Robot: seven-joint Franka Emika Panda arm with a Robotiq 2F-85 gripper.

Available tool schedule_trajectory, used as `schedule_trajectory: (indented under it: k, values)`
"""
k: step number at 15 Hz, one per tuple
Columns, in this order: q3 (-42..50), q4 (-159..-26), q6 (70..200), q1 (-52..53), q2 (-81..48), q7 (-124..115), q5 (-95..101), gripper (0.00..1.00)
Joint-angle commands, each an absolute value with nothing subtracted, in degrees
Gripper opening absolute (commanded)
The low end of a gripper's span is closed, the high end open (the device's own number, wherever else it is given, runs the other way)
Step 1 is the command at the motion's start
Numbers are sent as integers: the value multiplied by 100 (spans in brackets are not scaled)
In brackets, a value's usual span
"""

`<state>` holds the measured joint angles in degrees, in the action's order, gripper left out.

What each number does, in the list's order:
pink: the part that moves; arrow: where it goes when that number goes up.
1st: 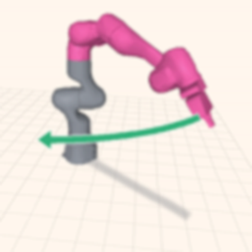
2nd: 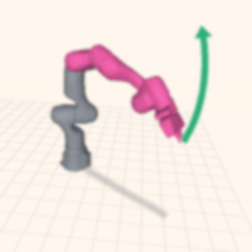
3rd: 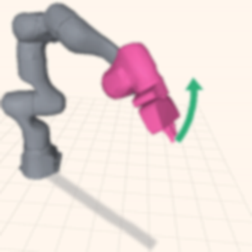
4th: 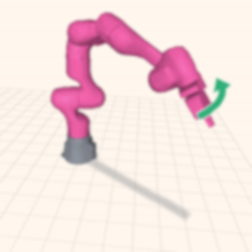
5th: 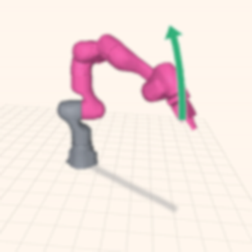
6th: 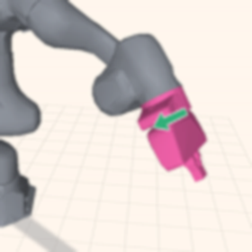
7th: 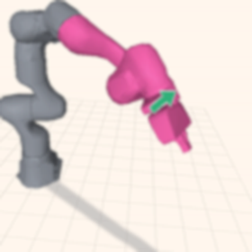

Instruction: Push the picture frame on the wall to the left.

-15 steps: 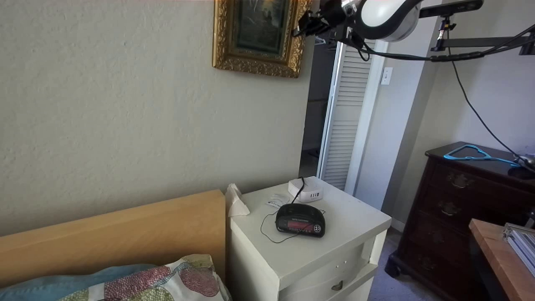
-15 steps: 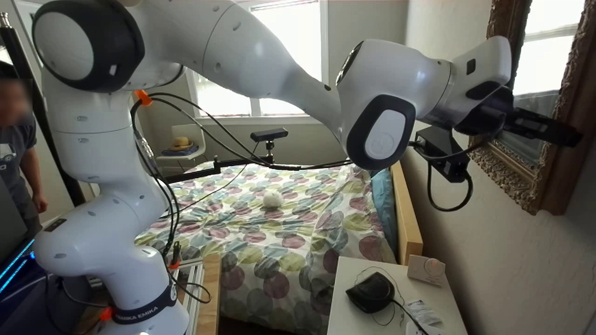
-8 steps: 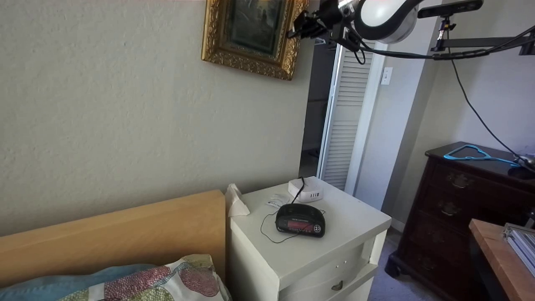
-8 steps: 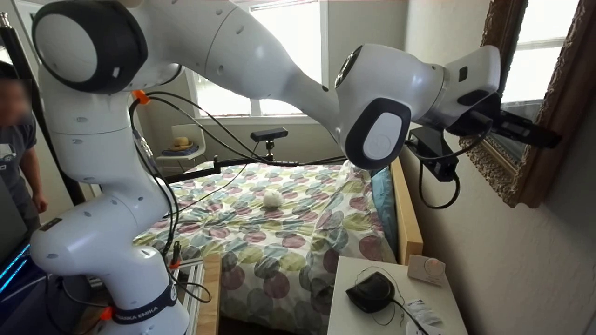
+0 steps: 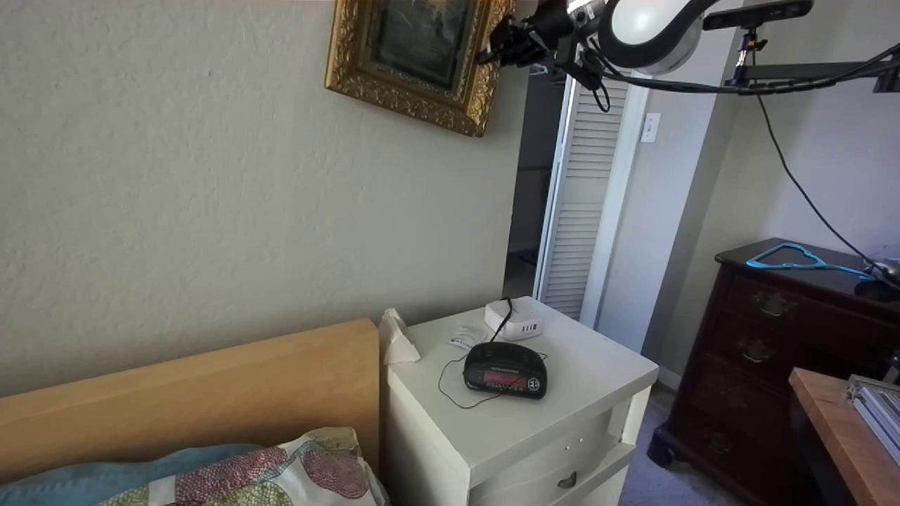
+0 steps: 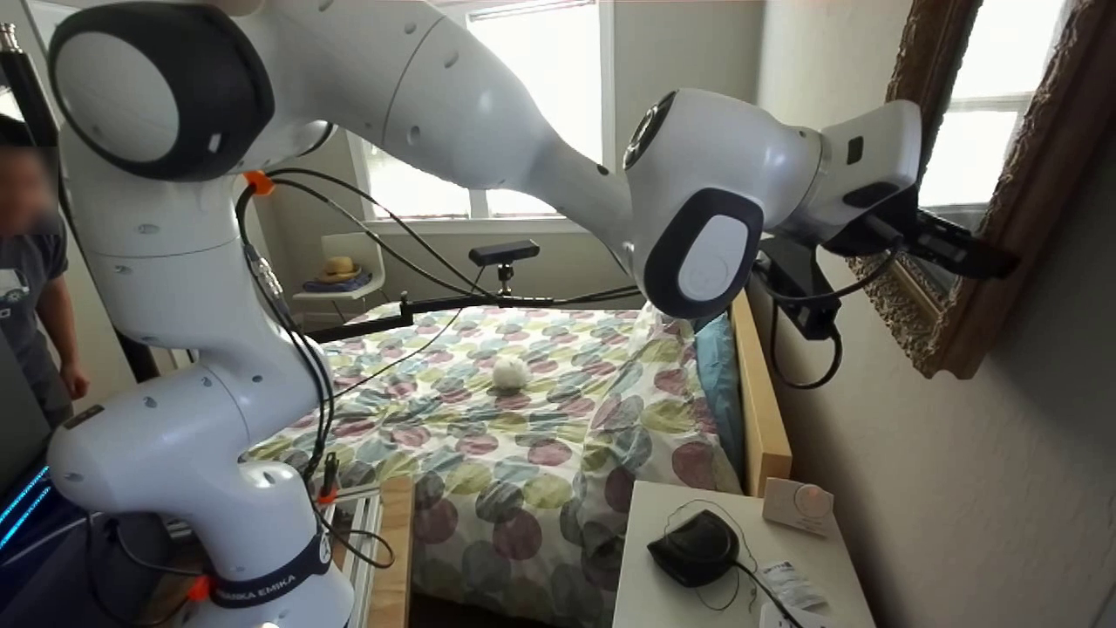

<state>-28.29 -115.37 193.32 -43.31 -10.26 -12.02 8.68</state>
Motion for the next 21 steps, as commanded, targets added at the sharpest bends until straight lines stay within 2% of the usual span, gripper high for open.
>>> schedule_trajectory:
  k: [1,2,5,8,10,11,15,21]
  values:
    - [-3423,-11567,19257,-4851,-1100,-1270,1257,30]
    - [-3560,-11565,19254,-4994,-1120,-1268,1290,32]
    - [-3932,-11561,19231,-5381,-1178,-1234,1445,66]
    - [-4287,-11558,19184,-5711,-1252,-1207,1595,89]
    - [-4503,-11564,19166,-5922,-1288,-1185,1657,96]
    - [-4597,-11570,19160,-6023,-1293,-1177,1682,99]
    - [-4814,-11664,19153,-6407,-1123,-1166,1627,100]
    - [-5059,-12268,18911,-7384,-56,-1300,1587,100]
